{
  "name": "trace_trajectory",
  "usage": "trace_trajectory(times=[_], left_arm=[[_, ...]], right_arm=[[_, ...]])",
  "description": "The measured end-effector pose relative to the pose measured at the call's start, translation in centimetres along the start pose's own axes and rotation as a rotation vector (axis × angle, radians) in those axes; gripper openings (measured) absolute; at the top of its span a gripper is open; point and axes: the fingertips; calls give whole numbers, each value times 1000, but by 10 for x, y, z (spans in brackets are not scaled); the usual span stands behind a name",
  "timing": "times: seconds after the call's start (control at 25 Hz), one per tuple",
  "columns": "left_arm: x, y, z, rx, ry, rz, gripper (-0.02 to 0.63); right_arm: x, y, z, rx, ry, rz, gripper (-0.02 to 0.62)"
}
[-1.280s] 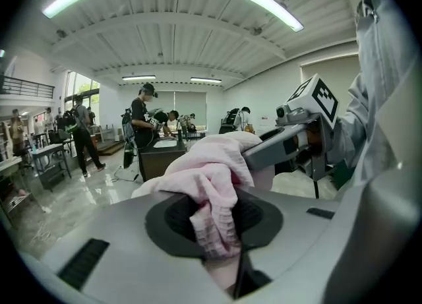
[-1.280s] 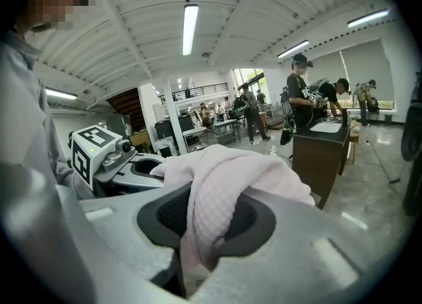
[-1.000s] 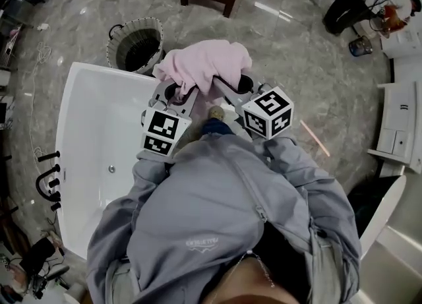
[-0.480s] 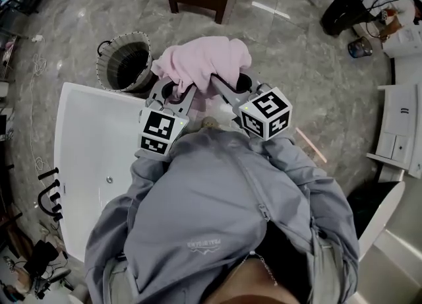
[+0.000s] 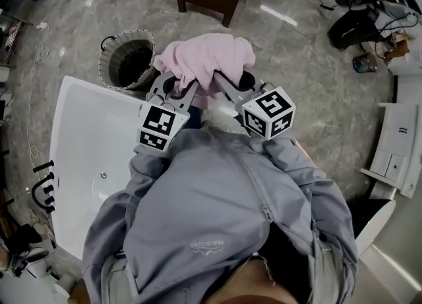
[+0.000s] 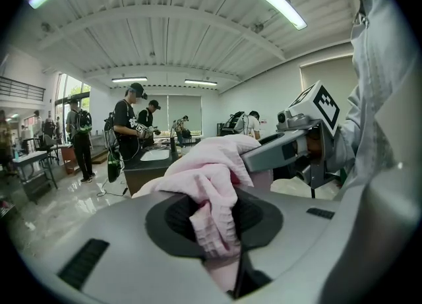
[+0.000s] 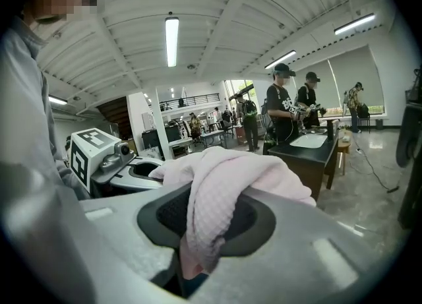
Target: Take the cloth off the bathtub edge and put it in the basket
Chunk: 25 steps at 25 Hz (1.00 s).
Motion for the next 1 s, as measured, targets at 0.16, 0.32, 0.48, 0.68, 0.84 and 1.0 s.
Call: trace_trajectory(times=[0.16,0.32,0.48,0.68,0.84,1.0], left_arm=[[-3,37,-3,-34,-24,53,86],[-11,88,-11,-81,-43,141,86],[-25,142,-12,-124,-58,248,86],[-48,210,-13,-145,-63,366,86],[-63,257,-15,-161,-59,456,86],[-83,300,-13,-181,-60,538,86]], right_arm=[[38,0,12,-36,17,50,94],[92,6,27,-79,40,131,94],[148,15,48,-124,54,237,94],[217,34,76,-163,61,362,94],[266,46,94,-196,68,456,94],[308,63,115,-203,71,530,94]])
Point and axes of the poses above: the fingertips, and each gripper's own axes: x forward along the fingers, y to its left, z out of its top, and after that the axes turned 8 degrees about -z, right-handed
